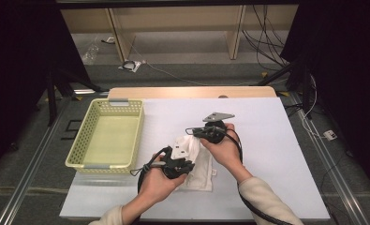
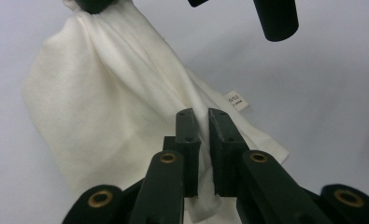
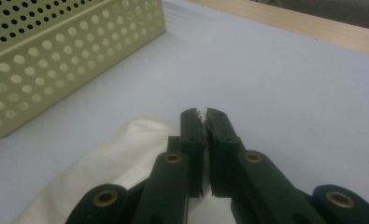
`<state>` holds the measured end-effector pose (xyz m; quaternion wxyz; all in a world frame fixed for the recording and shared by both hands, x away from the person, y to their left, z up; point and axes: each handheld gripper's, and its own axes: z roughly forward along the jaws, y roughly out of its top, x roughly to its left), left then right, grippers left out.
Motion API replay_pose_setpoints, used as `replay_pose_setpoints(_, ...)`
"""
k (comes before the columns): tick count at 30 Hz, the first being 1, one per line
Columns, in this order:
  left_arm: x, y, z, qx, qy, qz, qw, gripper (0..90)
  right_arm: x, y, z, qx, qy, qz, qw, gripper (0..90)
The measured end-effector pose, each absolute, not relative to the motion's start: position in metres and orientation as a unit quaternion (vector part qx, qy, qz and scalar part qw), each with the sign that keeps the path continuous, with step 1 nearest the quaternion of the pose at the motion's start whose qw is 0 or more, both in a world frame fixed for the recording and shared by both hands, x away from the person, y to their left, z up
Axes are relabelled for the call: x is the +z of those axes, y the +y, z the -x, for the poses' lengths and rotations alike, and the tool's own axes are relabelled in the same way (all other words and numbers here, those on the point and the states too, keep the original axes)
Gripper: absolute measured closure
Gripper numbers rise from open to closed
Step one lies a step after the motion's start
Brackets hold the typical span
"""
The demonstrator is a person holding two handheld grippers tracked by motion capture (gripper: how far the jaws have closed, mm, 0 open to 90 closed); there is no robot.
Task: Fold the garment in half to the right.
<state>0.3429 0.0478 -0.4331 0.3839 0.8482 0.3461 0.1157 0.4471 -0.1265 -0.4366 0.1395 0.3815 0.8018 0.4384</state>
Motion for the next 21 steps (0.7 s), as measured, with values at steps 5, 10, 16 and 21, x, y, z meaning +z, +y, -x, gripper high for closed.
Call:
replay_pose_setpoints(5, -0.437, 0.044, -0.344, 0.113, 0.345, -0.851, 0.380, 82.2, -0.441, -0.130, -0.447, 0.436, 0.802, -0.385, 0.138, 86.7)
replay_pose_setpoints(10, -0.440, 0.041, -0.344, 0.111, 0.342, -0.854, 0.377, 81.6, -0.444, -0.131, -0.447, 0.434, 0.802, -0.387, 0.137, 86.6)
replay_pose_setpoints(16, -0.445, 0.037, -0.344, 0.110, 0.338, -0.857, 0.373, 80.4, -0.449, -0.134, -0.446, 0.432, 0.801, -0.394, 0.133, 86.5)
replay_pose_setpoints(21, -0.449, 0.034, -0.343, 0.105, 0.332, -0.861, 0.371, 77.2, -0.454, -0.136, -0.446, 0.429, 0.801, -0.397, 0.133, 86.4)
